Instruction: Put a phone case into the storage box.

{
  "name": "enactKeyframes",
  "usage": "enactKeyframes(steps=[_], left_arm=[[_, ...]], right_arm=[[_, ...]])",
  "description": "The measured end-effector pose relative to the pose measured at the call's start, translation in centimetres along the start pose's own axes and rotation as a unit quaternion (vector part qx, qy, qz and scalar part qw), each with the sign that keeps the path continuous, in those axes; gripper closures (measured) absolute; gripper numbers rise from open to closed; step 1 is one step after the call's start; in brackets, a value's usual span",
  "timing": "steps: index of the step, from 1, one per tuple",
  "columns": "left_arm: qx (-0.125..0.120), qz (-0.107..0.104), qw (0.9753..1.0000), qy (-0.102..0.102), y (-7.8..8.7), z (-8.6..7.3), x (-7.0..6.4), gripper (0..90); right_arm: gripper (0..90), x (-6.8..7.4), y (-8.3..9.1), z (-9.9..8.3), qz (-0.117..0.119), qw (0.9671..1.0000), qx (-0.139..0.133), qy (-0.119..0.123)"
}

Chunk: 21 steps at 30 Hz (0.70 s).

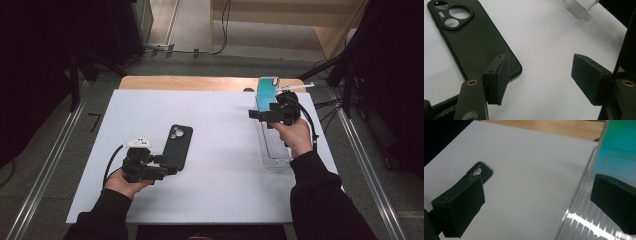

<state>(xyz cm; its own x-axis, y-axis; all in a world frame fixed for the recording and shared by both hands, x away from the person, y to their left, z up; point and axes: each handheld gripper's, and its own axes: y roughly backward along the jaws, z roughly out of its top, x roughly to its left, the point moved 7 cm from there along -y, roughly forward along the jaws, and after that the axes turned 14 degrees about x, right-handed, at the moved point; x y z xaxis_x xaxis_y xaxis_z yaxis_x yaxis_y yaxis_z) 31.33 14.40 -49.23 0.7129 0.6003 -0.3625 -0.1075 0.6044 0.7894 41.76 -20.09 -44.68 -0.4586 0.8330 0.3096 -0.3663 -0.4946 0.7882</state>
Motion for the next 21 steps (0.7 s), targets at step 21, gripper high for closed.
enactKeyframes(steps=[21], left_arm=[[0.008, -0.02, 0.9998, 0.002, -0.1, 0.7, 0.1, 31.2]], right_arm=[[8.0, 5.4, 0.2, -5.6, 0.089, 0.9913, 0.031, 0.092]])
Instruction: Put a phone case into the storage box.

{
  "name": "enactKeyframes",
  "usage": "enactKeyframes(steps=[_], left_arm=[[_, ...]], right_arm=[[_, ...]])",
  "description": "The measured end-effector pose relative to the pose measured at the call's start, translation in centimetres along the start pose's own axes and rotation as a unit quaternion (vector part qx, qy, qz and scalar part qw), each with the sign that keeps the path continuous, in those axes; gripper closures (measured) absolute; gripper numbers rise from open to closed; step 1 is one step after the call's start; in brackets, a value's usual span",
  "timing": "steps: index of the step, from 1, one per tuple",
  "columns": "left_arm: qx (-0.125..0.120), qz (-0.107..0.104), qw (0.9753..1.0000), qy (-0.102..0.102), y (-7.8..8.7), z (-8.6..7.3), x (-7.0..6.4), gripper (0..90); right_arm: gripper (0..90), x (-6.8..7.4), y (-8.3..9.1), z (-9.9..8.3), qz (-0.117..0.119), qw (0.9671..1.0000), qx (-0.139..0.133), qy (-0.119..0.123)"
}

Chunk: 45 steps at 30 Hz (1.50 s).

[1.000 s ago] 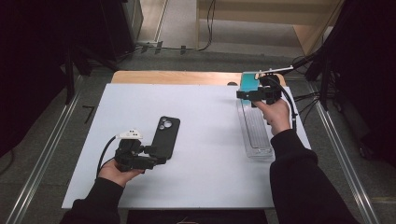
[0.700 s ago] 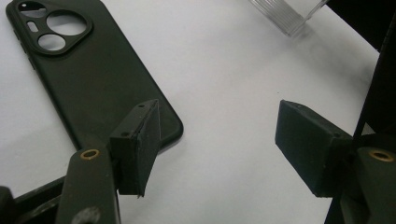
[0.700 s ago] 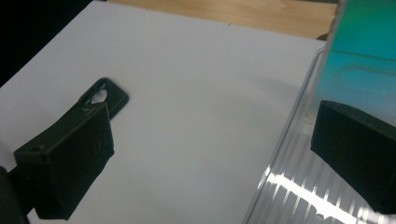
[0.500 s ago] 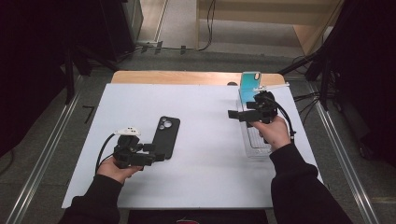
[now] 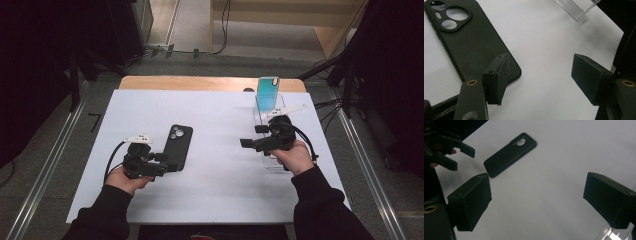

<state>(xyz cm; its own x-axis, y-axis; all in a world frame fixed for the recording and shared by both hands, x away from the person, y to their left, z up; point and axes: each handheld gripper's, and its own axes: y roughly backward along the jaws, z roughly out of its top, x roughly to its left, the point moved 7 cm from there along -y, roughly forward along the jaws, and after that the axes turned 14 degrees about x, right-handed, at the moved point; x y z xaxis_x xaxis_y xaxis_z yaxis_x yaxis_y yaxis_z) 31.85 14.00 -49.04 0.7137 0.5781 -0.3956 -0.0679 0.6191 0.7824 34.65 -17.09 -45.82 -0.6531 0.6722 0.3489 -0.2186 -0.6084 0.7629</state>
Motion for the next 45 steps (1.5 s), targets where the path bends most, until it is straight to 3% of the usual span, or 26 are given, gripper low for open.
enactKeyframes(steps=[2, 7, 18, 27, 39, 45], left_arm=[[0.001, 0.003, 1.0, -0.002, 0.0, 0.0, 0.0, 31.2], [-0.001, 0.001, 1.0, 0.002, 0.0, 0.1, -0.2, 31.3], [0.005, 0.002, 1.0, -0.002, -0.1, -0.1, -0.5, 31.3], [0.002, 0.002, 1.0, -0.002, -0.1, -0.1, -0.6, 31.3], [-0.001, 0.005, 0.9997, -0.023, -0.9, 1.1, -0.6, 28.5], [-0.003, 0.007, 0.9999, -0.013, -1.6, 2.2, 0.2, 28.7]], right_arm=[[15.8, 0.3, 0.1, -0.8, -0.006, 1.0, 0.002, 0.008], [22.3, 1.6, -0.2, -3.0, 0.0, 0.9994, 0.02, 0.029], [23.0, 2.4, -1.1, -6.0, 0.017, 0.9988, 0.023, 0.039], [23.0, 2.5, -1.5, -8.4, 0.021, 0.9972, 0.051, 0.051], [23.0, 2.2, -1.7, -9.0, 0.014, 0.9971, 0.056, 0.05], [23.0, 1.9, -1.7, -9.2, 0.007, 0.9975, 0.056, 0.043]])
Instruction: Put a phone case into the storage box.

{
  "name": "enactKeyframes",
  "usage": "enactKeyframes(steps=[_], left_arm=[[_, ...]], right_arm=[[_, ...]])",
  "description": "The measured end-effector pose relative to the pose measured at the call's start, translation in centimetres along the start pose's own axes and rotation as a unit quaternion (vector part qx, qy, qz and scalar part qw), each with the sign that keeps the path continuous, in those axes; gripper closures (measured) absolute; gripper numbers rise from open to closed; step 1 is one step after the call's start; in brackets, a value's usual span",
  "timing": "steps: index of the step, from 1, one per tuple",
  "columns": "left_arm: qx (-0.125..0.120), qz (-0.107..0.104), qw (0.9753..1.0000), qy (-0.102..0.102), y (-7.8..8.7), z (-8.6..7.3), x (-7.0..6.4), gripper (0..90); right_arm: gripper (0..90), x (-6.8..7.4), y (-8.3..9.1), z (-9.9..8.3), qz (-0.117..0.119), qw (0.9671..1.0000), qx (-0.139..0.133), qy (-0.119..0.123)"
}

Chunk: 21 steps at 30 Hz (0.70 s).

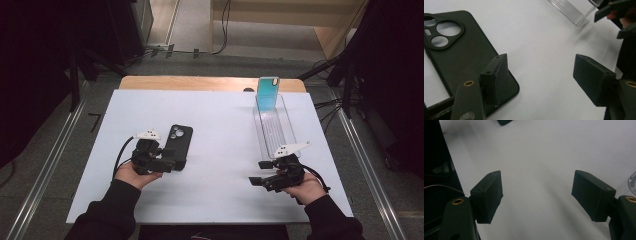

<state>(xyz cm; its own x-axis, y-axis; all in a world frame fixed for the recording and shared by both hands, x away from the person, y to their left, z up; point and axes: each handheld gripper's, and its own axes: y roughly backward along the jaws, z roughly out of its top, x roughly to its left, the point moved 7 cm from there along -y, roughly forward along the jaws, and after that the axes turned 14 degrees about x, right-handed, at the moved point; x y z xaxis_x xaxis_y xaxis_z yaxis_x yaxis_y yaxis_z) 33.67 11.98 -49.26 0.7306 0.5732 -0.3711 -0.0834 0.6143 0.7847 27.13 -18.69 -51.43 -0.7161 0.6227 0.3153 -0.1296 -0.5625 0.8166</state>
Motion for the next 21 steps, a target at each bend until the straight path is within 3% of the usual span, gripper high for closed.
enactKeyframes(steps=[12, 15, 17, 20, 21], left_arm=[[0.009, 0.012, 0.9999, -0.003, -1.6, 2.4, 1.4, 32.8], [0.011, 0.023, 0.9996, 0.009, -2.2, 2.9, 1.6, 47.5], [0.015, 0.036, 0.9992, 0.01, -2.5, 3.1, 1.7, 64.3], [0.029, 0.026, 0.9991, 0.014, -3.4, 3.0, 2.0, 87.2], [0.039, 0.022, 0.9989, 0.012, -3.8, 2.9, 2.0, 90.0]], right_arm=[[23.0, -0.2, 0.0, -0.4, -0.015, 0.9999, 0.002, -0.007], [23.0, -0.3, 0.0, -0.5, -0.018, 0.9998, 0.004, -0.008], [23.0, -0.4, 0.1, -0.5, -0.025, 0.9997, 0.004, -0.005], [23.0, -0.3, 0.1, -0.5, -0.028, 0.9996, 0.003, -0.003], [23.0, -0.3, 0.1, -0.4, -0.028, 0.9996, 0.003, -0.002]])
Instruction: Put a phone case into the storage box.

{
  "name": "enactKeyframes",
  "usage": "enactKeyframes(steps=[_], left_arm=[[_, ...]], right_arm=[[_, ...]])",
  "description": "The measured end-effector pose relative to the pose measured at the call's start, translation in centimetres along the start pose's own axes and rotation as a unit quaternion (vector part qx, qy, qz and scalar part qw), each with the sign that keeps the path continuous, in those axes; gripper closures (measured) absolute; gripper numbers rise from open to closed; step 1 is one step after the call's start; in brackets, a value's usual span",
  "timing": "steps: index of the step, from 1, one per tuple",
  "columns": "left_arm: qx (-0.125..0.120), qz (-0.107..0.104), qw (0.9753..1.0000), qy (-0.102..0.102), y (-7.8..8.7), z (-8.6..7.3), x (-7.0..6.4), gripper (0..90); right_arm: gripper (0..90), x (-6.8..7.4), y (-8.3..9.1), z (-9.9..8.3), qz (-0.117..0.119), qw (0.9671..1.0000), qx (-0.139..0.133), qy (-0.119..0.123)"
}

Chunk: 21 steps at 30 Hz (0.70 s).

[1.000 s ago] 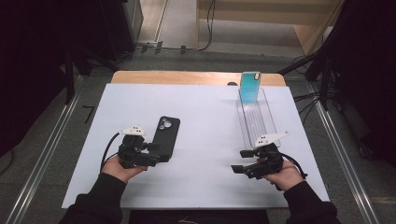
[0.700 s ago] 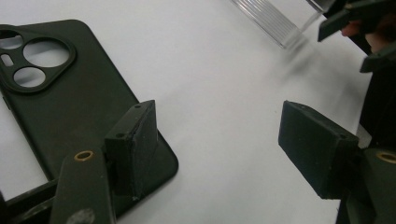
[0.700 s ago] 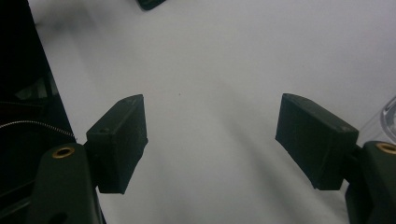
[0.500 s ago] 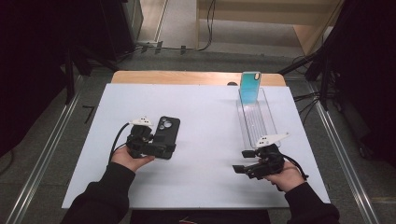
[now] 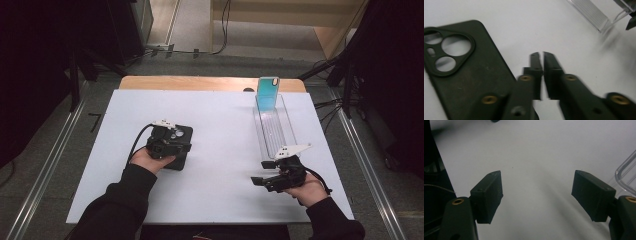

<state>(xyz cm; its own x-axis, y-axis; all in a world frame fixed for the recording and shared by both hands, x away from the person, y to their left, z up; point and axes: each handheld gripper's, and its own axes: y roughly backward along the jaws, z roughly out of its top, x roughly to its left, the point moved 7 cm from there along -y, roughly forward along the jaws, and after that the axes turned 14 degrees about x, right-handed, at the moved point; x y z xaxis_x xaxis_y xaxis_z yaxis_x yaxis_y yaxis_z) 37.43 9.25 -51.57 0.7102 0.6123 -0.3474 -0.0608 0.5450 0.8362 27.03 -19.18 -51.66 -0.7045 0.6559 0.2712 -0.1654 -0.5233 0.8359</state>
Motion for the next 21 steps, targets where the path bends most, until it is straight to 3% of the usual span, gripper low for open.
enactKeyframes(steps=[10, 21], left_arm=[[0.051, 0.005, 0.9985, 0.017, -2.9, -1.2, 1.0, 90.0], [0.057, 0.01, 0.9981, 0.02, -1.8, -2.1, 1.7, 90.0]], right_arm=[[23.0, 0.0, 0.0, -0.1, -0.001, 1.0, 0.002, 0.0], [23.0, 0.0, 0.1, 0.0, -0.004, 1.0, -0.002, 0.002]])
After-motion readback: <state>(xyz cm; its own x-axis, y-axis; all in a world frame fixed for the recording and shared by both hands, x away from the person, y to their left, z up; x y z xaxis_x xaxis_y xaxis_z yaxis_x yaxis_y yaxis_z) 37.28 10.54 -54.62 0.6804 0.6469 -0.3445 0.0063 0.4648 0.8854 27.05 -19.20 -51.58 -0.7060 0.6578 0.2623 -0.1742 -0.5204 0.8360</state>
